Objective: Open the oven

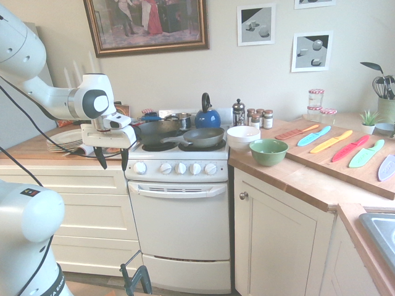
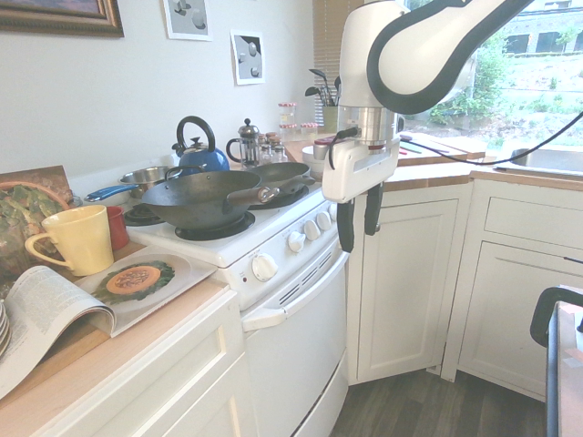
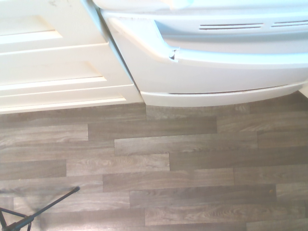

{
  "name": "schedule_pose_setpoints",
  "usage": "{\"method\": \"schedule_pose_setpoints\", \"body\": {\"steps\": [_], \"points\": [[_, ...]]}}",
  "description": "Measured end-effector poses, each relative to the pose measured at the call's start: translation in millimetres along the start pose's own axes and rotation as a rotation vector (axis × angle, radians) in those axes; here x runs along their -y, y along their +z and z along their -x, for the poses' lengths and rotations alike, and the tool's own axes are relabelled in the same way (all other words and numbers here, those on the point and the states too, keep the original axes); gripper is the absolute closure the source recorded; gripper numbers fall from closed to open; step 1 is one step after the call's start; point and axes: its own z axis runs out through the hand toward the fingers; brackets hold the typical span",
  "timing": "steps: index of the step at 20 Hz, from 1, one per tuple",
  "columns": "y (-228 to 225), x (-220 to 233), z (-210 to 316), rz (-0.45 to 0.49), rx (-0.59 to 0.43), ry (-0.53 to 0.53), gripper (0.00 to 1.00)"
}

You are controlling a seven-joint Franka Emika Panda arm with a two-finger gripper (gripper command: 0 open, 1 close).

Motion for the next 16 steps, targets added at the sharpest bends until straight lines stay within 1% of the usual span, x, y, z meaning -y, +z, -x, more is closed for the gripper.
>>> {"method": "schedule_pose_setpoints", "body": {"steps": [3,4,9,13,16], "points": [[6.1,-4.7,-2.7,0.005,0.000,0.002,0.00],[12.2,-9.2,-6.6,0.008,-0.016,0.001,0.00],[71.5,-38.2,-34.7,-0.004,-0.132,-0.006,0.00],[104.1,-35.8,-57.9,-0.042,-0.228,-0.015,0.00],[115.5,-22.8,-89.3,-0.044,-0.268,0.012,0.00]]}}
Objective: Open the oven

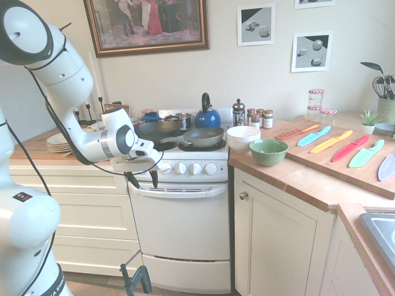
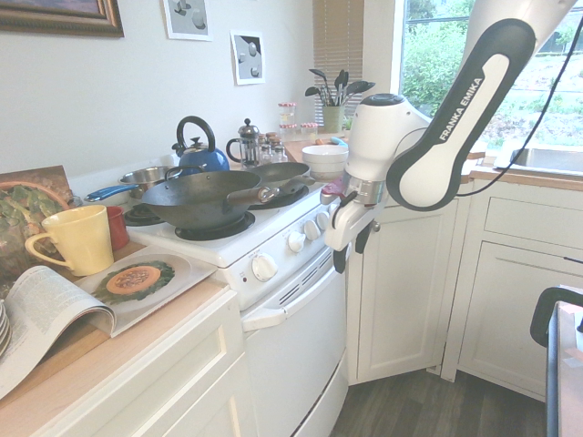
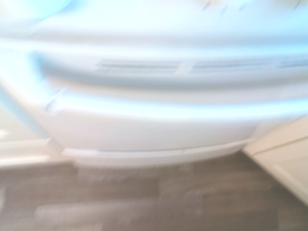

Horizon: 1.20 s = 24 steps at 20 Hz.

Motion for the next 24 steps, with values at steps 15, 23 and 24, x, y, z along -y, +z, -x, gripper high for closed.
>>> {"method": "schedule_pose_setpoints", "body": {"steps": [15,23,24], "points": [[120.1,51.3,-27.2,-0.068,0.009,0.037,0.00],[150.7,-50.7,16.7,-0.007,0.043,0.097,0.00],[154.3,-71.2,28.7,0.006,0.058,0.100,0.00]]}}
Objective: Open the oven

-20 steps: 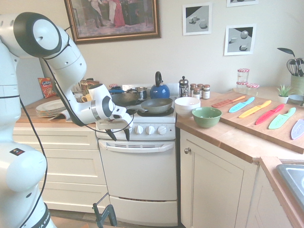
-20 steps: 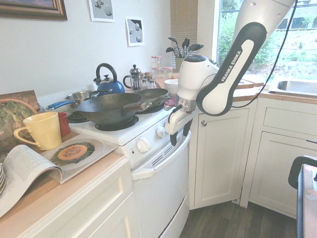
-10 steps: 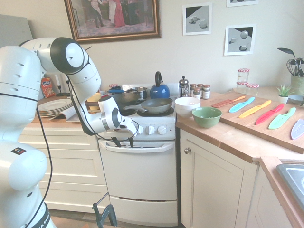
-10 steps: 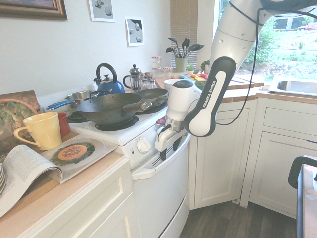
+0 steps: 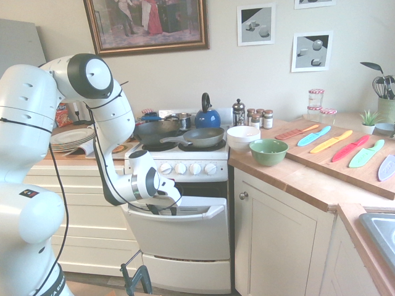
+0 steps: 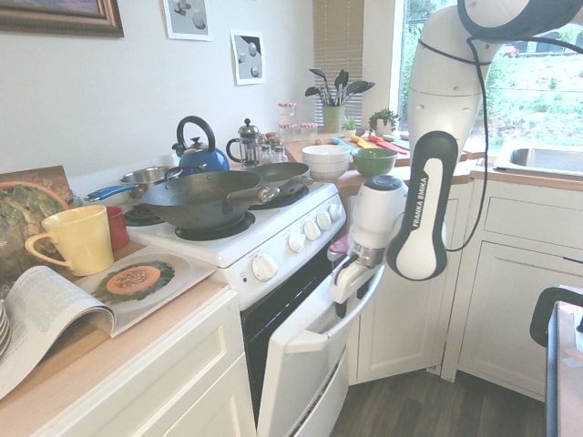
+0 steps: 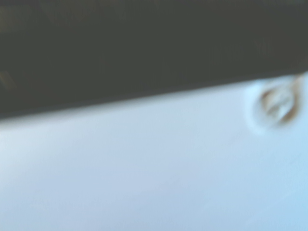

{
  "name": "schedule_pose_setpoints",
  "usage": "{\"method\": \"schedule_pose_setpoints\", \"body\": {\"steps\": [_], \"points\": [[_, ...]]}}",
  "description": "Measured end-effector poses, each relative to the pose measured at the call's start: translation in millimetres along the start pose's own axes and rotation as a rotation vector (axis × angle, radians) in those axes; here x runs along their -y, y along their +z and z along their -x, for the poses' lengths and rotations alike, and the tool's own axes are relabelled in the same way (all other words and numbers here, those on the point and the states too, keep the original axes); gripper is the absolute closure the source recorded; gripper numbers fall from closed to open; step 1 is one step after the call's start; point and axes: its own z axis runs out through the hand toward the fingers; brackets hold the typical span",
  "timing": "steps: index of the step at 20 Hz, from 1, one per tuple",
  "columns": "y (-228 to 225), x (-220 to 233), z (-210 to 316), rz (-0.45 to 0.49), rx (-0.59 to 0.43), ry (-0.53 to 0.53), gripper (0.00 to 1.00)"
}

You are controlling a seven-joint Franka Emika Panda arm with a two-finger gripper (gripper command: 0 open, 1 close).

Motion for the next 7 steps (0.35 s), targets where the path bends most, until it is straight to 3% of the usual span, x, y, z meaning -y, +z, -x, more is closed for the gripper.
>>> {"method": "schedule_pose_setpoints", "body": {"steps": [7], "points": [[9.8,-52.1,35.4,0.005,0.014,-0.015,0.00]]}}
